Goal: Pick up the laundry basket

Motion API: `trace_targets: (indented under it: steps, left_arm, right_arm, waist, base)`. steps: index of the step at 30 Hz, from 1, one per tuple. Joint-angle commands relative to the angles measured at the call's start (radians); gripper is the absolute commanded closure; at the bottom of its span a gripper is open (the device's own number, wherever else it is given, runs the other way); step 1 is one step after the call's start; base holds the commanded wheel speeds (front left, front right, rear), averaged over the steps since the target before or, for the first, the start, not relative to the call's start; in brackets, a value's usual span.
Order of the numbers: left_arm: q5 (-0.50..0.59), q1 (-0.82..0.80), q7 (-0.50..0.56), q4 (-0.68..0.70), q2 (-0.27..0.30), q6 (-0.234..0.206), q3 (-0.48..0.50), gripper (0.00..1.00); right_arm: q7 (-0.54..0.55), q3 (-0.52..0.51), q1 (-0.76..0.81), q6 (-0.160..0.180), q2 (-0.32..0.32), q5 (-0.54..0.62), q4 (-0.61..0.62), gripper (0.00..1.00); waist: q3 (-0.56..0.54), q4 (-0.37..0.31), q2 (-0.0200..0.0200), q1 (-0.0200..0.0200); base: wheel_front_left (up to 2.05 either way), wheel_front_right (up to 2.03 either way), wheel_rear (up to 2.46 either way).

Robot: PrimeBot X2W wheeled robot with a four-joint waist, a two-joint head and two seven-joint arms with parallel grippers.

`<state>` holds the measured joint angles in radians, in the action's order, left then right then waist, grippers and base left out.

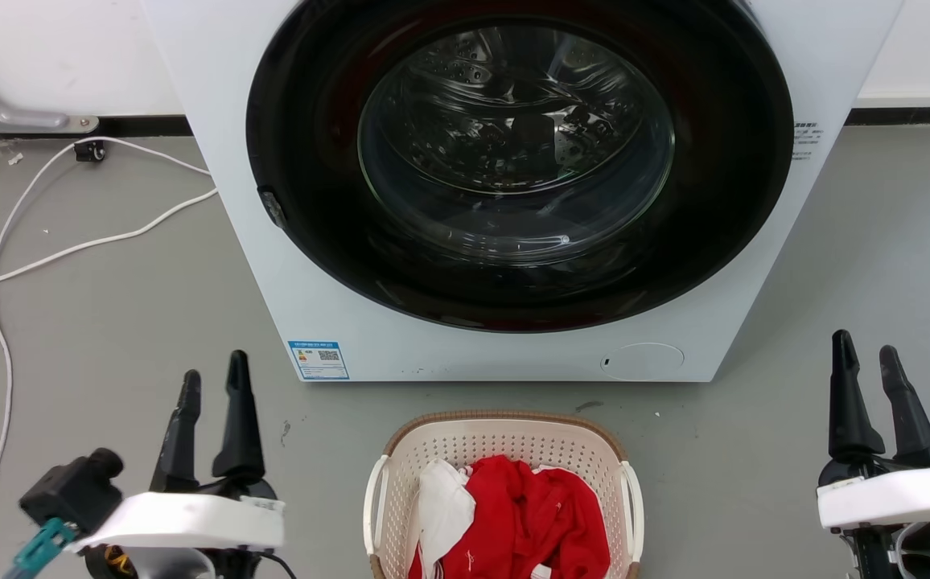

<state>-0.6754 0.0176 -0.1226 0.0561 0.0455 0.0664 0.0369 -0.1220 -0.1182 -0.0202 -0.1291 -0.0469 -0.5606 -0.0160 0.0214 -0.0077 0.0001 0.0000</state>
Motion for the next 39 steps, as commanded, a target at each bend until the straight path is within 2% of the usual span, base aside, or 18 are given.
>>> trace_targets:
  steps: [1,8,13,20,29,39]
  left_arm:
    - [0.056,0.003,-0.009,0.024,0.004,-0.008,-0.016,0.0]
    - [0.221,0.003,-0.029,0.05,0.023,-0.015,-0.102,0.0]
    - [0.304,-0.002,-0.044,0.069,0.059,-0.075,-0.175,0.0]
    - [0.371,-0.007,-0.061,0.069,0.103,-0.144,-0.255,0.0]
    - [0.443,-0.006,-0.081,0.053,0.152,-0.208,-0.34,0.0]
    - [0.511,-0.007,-0.103,0.039,0.182,-0.253,-0.404,0.0]
  right_arm:
    - [-0.01,0.004,-0.001,-0.002,-0.004,0.041,0.016,0.0]
    - [-0.029,0.009,0.005,-0.002,-0.005,0.138,0.024,0.0]
    - [-0.044,0.021,0.011,-0.002,-0.005,0.216,0.035,0.0]
    - [-0.061,0.039,0.02,-0.002,-0.005,0.301,0.024,0.0]
    - [-0.082,0.059,0.033,-0.002,-0.005,0.397,-0.003,0.0]
    - [-0.103,0.07,0.038,-0.002,-0.005,0.506,0.0,0.0]
  waist:
    - [0.001,-0.001,-0.0001,0.0]
    - [0.007,-0.004,-0.0001,0.0]
    - [0.012,-0.005,-0.0001,0.0]
    - [0.012,-0.007,-0.0001,0.0]
    - [0.009,-0.008,-0.0001,0.0]
    - [0.01,-0.013,-0.0001,0.0]
  base:
    - [0.0,0.0,0.0]
    - [0.0,0.0,0.0]
    - [0.0,0.0,0.0]
    - [0.0,0.0,0.0]
    - [0.0,0.0,0.0]
    - [0.0,0.0,0.0]
